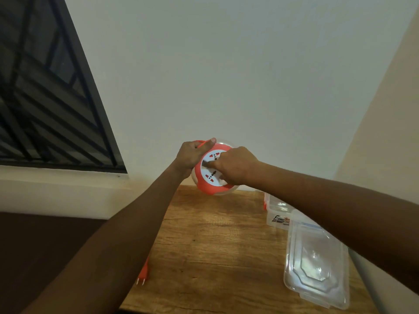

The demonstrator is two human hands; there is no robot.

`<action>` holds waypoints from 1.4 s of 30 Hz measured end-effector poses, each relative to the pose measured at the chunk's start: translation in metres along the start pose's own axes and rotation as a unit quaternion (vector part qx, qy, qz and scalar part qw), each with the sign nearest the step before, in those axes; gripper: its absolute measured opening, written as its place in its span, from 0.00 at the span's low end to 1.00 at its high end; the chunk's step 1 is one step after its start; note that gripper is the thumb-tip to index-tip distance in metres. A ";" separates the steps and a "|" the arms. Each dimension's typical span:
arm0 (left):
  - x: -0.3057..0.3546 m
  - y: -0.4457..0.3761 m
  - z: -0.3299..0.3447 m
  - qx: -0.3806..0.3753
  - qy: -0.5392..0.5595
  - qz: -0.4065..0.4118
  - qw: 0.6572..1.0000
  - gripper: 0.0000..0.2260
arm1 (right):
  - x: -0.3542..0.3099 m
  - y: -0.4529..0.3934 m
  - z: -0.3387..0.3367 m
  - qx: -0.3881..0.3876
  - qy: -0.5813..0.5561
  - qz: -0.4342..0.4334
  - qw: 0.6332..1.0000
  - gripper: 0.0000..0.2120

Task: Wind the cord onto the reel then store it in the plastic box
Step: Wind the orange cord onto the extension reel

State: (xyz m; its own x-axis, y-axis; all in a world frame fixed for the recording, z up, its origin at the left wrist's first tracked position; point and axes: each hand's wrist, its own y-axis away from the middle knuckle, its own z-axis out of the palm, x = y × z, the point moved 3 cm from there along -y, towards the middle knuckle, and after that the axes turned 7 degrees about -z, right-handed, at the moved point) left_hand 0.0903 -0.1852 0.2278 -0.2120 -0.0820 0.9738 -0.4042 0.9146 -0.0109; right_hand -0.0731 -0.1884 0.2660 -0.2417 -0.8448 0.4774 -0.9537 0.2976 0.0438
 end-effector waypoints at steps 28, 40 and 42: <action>0.002 0.002 0.002 0.008 0.029 -0.014 0.999 0.12 | 0.001 0.021 -0.008 0.043 0.065 -0.073 0.994 0.24; 0.006 0.004 0.005 -0.039 -0.033 0.005 0.999 0.15 | -0.017 -0.004 -0.017 -0.098 0.192 -0.135 0.967 0.24; 0.005 0.005 0.003 -0.034 -0.034 0.009 0.999 0.14 | -0.013 -0.002 -0.015 -0.062 0.209 -0.177 0.960 0.23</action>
State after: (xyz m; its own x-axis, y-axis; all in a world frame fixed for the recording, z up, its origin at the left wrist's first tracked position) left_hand 0.0844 -0.1820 0.2320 -0.2796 -0.0899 0.9559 -0.3380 0.9411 -0.0104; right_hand -0.0656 -0.1712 0.2730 0.2121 -0.6576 0.7229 -0.9279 0.0967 0.3602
